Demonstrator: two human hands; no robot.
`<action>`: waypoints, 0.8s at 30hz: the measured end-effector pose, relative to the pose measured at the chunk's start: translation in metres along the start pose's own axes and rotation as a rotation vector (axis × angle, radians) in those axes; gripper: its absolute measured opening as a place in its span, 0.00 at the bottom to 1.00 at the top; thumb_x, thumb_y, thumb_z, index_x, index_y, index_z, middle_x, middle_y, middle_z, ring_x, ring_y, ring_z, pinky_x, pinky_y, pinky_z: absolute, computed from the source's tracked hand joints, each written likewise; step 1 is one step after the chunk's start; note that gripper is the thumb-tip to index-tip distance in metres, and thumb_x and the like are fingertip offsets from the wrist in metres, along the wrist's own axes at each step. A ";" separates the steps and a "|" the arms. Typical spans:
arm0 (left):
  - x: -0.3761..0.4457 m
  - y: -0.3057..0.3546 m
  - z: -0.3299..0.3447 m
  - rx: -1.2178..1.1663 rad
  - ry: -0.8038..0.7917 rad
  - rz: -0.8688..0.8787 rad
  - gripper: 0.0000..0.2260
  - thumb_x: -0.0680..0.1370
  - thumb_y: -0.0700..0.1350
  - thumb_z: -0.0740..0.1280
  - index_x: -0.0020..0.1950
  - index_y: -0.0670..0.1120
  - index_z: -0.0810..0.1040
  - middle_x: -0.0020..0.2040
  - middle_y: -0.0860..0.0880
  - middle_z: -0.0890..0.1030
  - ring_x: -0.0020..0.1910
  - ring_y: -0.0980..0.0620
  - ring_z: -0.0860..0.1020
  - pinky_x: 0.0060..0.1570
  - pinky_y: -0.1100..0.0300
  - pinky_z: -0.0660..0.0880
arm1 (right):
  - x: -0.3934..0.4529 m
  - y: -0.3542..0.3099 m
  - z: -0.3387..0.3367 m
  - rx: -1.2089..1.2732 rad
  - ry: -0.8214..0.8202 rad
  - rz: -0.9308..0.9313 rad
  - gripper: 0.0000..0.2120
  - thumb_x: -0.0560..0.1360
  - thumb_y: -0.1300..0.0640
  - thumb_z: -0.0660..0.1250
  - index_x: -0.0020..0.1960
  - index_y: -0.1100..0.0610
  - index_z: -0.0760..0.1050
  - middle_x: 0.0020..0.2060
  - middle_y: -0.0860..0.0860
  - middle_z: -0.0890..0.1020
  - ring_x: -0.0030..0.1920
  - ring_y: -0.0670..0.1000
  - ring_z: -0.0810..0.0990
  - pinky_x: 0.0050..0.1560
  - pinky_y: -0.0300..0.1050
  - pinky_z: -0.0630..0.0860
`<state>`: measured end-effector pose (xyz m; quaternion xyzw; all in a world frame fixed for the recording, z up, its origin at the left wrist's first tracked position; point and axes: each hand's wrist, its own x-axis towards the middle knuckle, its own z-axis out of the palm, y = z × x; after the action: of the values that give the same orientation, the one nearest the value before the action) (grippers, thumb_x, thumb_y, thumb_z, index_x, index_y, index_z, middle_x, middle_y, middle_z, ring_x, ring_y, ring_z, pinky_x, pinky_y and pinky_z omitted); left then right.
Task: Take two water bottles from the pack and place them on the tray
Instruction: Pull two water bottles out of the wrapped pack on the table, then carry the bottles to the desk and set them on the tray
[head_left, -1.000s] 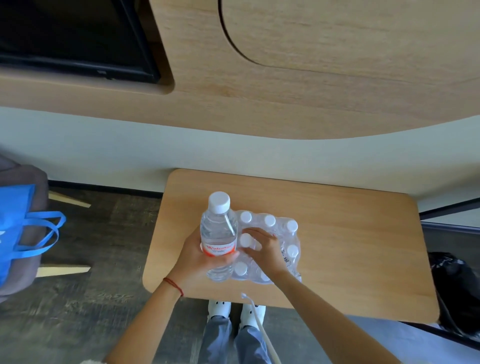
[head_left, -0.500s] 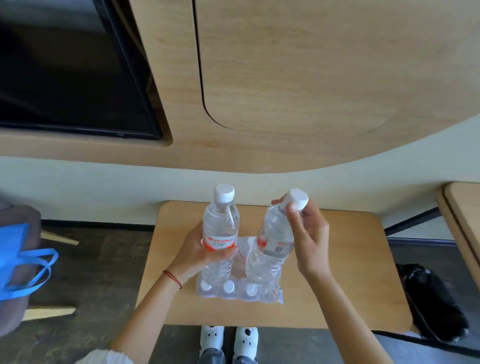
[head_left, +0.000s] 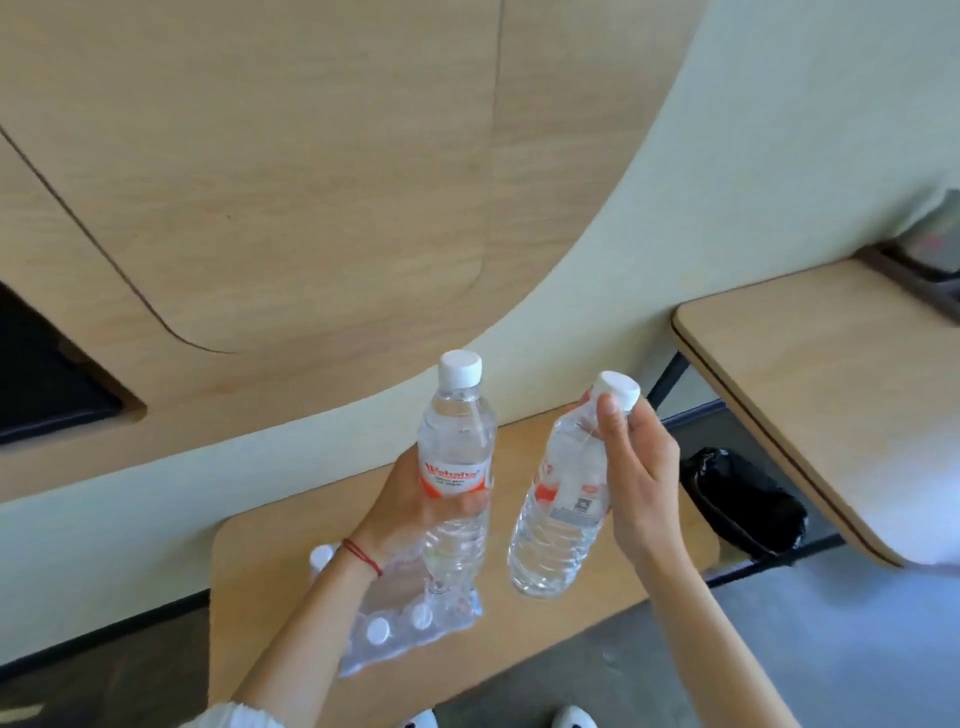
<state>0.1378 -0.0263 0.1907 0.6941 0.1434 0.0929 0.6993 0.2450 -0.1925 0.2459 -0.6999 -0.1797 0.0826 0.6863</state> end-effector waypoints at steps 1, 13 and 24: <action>0.006 0.002 0.016 0.006 -0.027 -0.001 0.13 0.61 0.46 0.76 0.43 0.53 0.80 0.36 0.55 0.84 0.37 0.59 0.81 0.38 0.69 0.77 | 0.001 -0.001 -0.020 -0.005 0.038 -0.012 0.11 0.76 0.46 0.60 0.42 0.49 0.77 0.38 0.53 0.81 0.40 0.54 0.81 0.41 0.48 0.78; 0.082 0.024 0.280 0.073 -0.213 0.034 0.24 0.59 0.53 0.77 0.52 0.46 0.78 0.47 0.44 0.84 0.49 0.43 0.82 0.49 0.49 0.81 | 0.020 -0.009 -0.287 -0.047 0.290 -0.052 0.13 0.73 0.39 0.62 0.38 0.46 0.77 0.34 0.50 0.79 0.37 0.54 0.77 0.39 0.52 0.75; 0.181 0.025 0.485 0.138 -0.455 0.024 0.17 0.59 0.54 0.76 0.47 0.60 0.79 0.42 0.59 0.85 0.45 0.56 0.84 0.42 0.64 0.81 | 0.066 0.016 -0.481 -0.067 0.514 -0.026 0.17 0.73 0.42 0.62 0.40 0.55 0.75 0.35 0.59 0.80 0.36 0.55 0.79 0.38 0.53 0.78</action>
<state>0.4692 -0.4239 0.2004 0.7450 -0.0199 -0.0677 0.6633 0.4819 -0.6160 0.2595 -0.7178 -0.0111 -0.1129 0.6869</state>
